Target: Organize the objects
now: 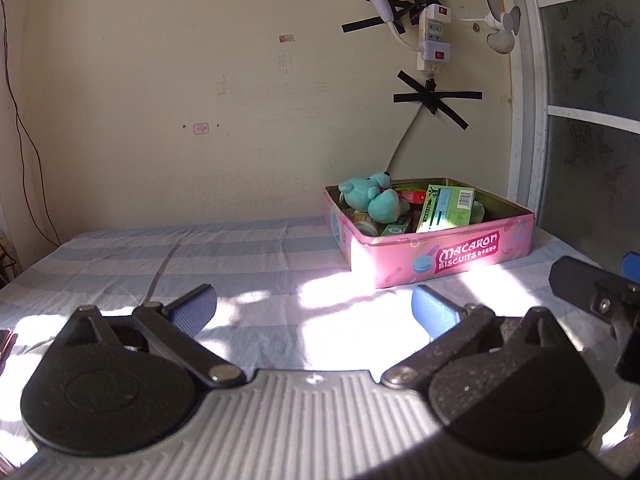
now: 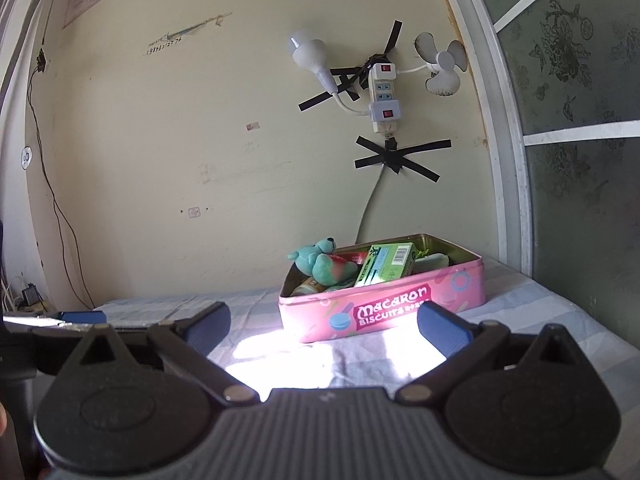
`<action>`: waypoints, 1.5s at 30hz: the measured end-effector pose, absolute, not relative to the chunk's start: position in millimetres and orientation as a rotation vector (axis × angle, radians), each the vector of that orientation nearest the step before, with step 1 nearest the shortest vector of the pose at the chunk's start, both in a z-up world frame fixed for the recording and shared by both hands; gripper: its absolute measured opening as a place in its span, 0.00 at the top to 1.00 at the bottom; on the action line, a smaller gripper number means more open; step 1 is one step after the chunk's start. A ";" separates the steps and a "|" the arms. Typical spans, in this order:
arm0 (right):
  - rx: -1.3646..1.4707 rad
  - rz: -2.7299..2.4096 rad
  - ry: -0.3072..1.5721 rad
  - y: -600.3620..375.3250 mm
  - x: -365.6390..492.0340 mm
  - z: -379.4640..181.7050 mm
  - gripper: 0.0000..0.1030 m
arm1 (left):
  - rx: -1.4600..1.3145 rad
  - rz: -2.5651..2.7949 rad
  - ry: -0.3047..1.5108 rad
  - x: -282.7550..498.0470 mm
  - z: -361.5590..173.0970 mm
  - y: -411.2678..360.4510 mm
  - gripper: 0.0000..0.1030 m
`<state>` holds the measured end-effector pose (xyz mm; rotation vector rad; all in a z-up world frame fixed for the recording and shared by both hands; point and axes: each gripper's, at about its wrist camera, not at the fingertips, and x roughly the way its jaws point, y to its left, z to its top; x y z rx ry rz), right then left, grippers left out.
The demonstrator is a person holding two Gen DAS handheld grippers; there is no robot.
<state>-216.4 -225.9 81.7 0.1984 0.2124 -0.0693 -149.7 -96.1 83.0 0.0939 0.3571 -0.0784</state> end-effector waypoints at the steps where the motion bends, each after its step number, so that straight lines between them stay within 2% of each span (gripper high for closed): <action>1: 0.198 -0.070 0.213 -225.8 -215.7 81.4 0.00 | 0.094 -0.082 0.369 -149.3 81.2 -96.1 0.00; 9: 0.192 -0.069 0.228 -222.6 -213.8 78.1 0.00 | 0.117 -0.082 0.429 -146.7 73.6 -99.2 0.00; 45: 0.194 -0.067 0.246 -219.5 -211.4 73.5 0.00 | 0.122 -0.042 0.448 -149.2 77.7 -96.3 0.00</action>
